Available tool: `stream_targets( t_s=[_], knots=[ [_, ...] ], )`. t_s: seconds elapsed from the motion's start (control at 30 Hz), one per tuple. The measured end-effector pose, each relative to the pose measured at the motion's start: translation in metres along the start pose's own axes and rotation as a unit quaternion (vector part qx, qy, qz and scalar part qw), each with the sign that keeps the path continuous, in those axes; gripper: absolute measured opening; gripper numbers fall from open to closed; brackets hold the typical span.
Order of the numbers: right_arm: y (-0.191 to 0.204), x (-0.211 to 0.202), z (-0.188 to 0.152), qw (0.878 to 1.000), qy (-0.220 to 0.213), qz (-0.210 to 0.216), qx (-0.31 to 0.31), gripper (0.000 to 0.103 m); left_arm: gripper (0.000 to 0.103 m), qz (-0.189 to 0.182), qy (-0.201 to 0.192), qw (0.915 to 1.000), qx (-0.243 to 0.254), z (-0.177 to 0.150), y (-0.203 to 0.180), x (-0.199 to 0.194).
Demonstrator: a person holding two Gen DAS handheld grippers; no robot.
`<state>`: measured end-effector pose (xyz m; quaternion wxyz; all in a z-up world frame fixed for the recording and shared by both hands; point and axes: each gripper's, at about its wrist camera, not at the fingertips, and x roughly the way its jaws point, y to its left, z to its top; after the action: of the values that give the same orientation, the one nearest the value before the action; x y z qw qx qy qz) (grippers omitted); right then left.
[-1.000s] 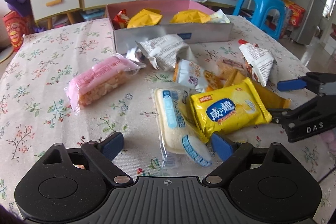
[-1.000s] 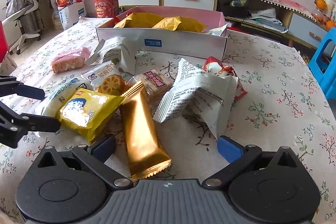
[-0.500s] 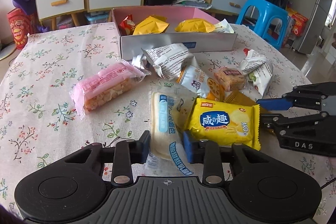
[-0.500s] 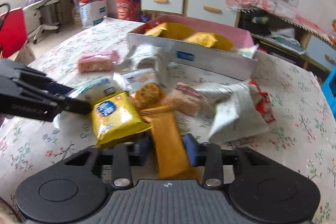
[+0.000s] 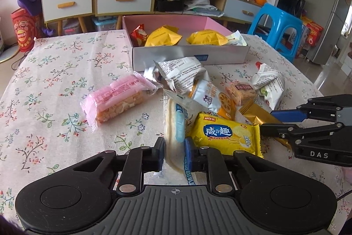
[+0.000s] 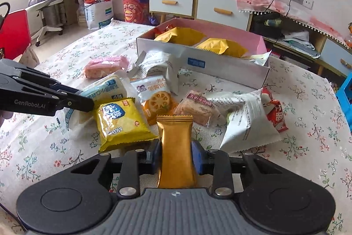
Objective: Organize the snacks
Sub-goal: 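Lift both packets and carry them over the pink box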
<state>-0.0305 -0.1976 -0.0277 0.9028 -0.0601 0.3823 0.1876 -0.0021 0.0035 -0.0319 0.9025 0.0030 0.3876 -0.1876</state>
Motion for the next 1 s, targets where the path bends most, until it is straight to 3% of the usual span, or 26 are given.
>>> stream_targets(
  t_s=[0.4,0.6,0.63,1.0],
  knots=[
    [-0.006,-0.012,0.012,1.000,-0.024,0.001,0.019,0.019,0.013,-0.006,-0.013,0.9996,-0.022,0.008,0.006,-0.010],
    [-0.007,-0.012,0.014,0.999,-0.025,0.002,0.020,0.019,0.013,-0.035,0.017,0.9985,-0.038,0.013,0.014,-0.006],
    [-0.006,-0.012,0.014,1.000,-0.023,0.002,0.019,0.019,0.016,-0.038,0.018,0.9983,-0.041,0.014,0.015,-0.005],
    [-0.005,-0.008,0.015,1.000,-0.011,0.002,0.019,0.019,0.025,-0.004,0.048,0.9979,-0.045,0.027,0.016,0.025]
  ],
)
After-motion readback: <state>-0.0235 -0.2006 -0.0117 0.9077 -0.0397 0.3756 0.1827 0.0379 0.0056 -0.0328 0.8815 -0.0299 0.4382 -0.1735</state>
